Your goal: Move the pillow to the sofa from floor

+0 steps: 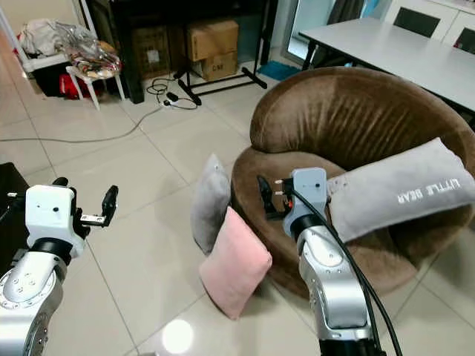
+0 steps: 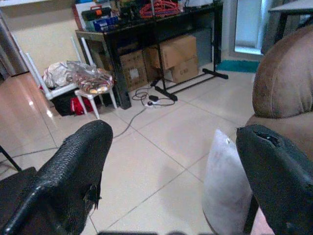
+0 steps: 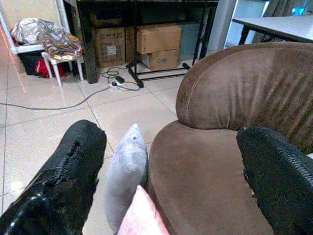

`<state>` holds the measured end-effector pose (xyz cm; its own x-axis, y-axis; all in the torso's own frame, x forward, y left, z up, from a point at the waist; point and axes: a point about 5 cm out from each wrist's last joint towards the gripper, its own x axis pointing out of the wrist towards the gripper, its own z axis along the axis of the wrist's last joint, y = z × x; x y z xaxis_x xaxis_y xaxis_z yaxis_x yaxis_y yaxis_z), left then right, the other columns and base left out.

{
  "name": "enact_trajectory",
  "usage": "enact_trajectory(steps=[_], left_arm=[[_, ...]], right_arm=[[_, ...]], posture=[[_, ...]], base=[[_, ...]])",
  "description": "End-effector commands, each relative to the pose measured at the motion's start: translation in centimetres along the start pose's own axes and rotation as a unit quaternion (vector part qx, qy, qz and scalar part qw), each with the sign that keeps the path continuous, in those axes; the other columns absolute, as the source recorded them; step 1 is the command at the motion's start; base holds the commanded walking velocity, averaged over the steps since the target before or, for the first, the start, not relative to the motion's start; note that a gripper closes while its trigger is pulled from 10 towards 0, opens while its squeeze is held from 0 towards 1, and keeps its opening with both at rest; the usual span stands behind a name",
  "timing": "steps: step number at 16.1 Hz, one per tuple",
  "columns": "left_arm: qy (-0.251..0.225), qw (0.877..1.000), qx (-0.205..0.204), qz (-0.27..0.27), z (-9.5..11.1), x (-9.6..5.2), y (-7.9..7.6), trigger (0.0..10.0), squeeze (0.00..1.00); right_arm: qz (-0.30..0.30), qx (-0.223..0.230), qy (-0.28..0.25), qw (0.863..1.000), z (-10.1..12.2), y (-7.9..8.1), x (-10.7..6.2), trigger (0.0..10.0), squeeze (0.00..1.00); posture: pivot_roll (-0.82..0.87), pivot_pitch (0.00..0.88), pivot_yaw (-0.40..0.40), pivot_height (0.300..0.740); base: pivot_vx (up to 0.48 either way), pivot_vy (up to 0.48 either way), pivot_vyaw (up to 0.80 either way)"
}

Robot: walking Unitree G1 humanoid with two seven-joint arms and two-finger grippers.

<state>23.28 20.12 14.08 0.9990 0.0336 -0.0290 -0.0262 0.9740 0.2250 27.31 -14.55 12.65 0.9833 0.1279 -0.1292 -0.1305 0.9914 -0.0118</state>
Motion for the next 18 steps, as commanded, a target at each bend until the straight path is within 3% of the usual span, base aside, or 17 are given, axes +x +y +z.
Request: enact_trajectory(steps=[1,5,8,18], left_arm=[[-0.008,1.0,0.004,-0.01,0.33,0.2,-0.23,10.0,1.0],[-0.007,1.0,0.003,-0.013,0.38,0.36,-0.3,10.0,1.0],[-0.009,1.0,0.004,-0.014,0.48,0.51,-0.25,10.0,1.0],[-0.009,1.0,0.005,-0.016,0.44,0.64,-0.05,10.0,1.0]], right_arm=[[-0.013,-0.006,0.003,1.0,-0.15,-0.27,-0.14,10.0,1.0],[-0.024,0.015,0.015,0.999,-0.35,-0.51,-0.08,10.0,1.0],[-0.037,-0.004,0.005,0.999,-0.14,-0.71,-0.04,10.0,1.0],[-0.039,0.013,0.005,0.999,-0.02,-0.44,0.23,10.0,1.0]], posture=[[-0.05,0.0,-0.054,0.74],[-0.05,0.0,-0.042,0.74],[-0.06,0.0,-0.036,0.74],[-0.05,0.0,-0.037,0.74]], base=[[0.266,0.0,0.0],[0.29,0.0,-0.2],[0.323,0.0,-0.17],[0.344,0.0,0.0]])
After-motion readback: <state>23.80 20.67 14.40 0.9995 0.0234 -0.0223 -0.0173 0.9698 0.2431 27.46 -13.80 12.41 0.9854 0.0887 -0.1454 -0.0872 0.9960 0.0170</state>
